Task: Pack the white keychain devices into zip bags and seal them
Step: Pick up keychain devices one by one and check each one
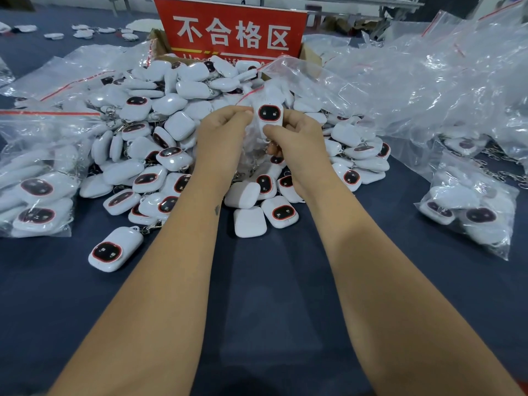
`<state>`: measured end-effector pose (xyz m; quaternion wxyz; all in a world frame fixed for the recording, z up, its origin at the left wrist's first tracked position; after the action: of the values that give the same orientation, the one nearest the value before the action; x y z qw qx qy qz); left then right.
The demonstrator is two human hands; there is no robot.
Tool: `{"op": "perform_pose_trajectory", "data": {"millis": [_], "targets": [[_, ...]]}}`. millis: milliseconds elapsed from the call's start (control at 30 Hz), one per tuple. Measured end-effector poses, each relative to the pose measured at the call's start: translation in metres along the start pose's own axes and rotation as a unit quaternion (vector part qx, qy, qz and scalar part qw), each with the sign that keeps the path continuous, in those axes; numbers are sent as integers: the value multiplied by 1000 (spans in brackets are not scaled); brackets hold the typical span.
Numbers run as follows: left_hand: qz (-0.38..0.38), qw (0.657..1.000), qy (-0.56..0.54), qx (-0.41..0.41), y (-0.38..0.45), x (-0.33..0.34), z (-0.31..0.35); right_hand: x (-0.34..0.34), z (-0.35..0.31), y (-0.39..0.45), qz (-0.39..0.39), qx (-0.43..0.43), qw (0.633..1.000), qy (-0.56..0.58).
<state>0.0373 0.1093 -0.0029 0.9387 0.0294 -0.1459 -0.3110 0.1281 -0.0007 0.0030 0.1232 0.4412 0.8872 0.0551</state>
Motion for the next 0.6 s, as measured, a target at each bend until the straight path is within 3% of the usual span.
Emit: {"op": "perform_pose_trajectory", "data": {"millis": [600], "targets": [[-58,993,81,62,-9,9,10,3,2,-1,-11,17,999,28]]}}
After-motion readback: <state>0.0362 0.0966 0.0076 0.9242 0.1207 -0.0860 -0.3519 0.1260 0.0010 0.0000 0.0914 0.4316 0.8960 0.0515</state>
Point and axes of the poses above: each hand's wrist, its own y-axis towards the middle knuckle, its own x-axis out of the palm, z = x × y, the point moved 9 cm from there along y, towards the middle knuckle, and after that the axes turned 10 degrees about -y, right-handed, at the moved point
